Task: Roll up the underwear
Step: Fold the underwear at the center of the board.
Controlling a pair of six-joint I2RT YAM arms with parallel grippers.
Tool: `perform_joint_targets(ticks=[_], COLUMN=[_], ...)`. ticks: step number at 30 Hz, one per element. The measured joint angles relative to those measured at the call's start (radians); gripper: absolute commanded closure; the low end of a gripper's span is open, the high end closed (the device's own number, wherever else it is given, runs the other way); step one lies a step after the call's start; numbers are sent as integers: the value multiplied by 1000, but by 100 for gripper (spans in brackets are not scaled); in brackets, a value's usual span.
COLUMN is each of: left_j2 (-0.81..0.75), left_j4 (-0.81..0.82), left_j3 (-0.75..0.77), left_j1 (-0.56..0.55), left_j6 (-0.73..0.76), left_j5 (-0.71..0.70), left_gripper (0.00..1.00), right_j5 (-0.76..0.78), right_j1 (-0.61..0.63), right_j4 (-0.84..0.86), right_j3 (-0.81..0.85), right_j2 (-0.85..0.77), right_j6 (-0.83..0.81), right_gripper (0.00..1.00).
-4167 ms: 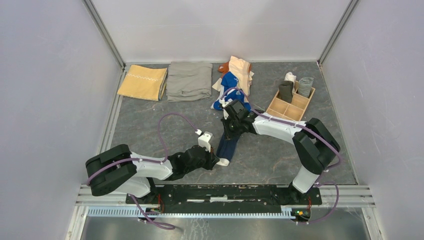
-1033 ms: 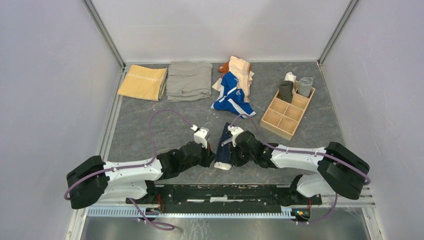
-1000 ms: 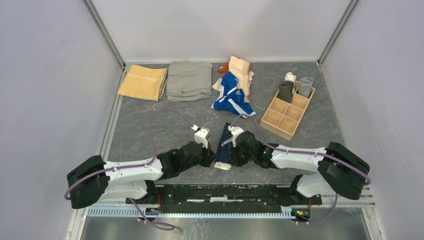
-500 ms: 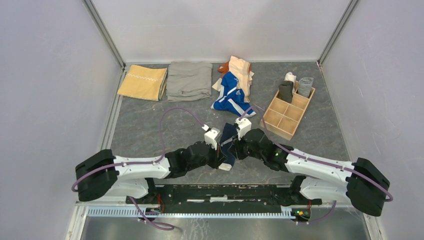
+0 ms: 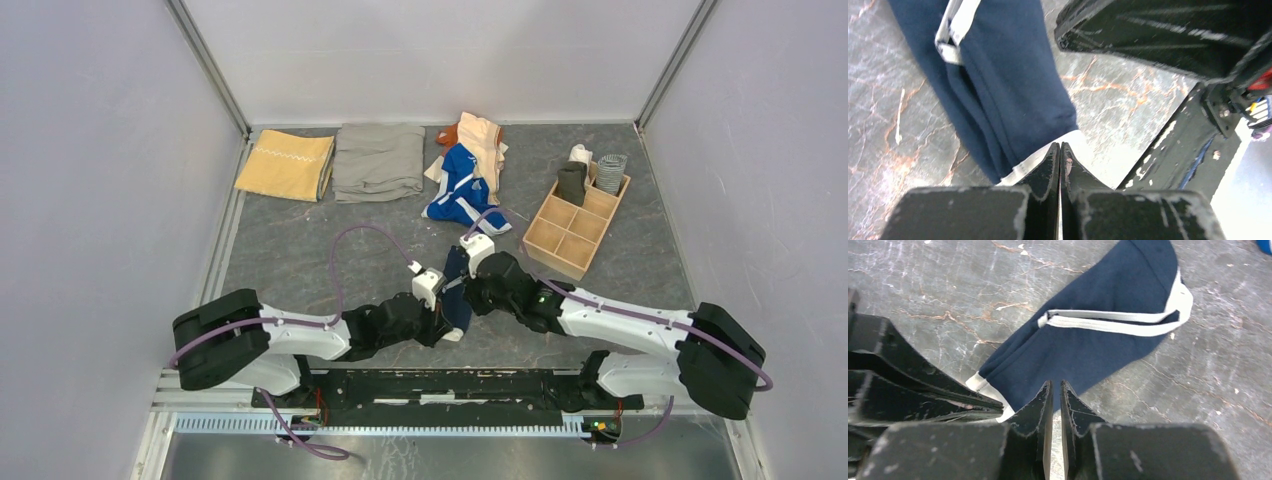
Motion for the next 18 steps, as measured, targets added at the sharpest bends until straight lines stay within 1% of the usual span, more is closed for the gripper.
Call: perform_joint_targets(ticks=[7,12,18], left_j2=[41,87,100], left_j4=[82,156,191], left_j3=[-72,-73,-80], left_j1=[-1,-2,-2], left_j6=[-1,-2,-2], left_j5=[0,1,3], left_gripper=[98,98,98], right_j5=[-70,-136,-201], right_j1=[-16,-75,-140], right_j4=[23,73,124], right_j3=[55,94,134], right_j2=[96,185,295], right_j6=[-21,-38,-70], right_gripper=[88,88,88])
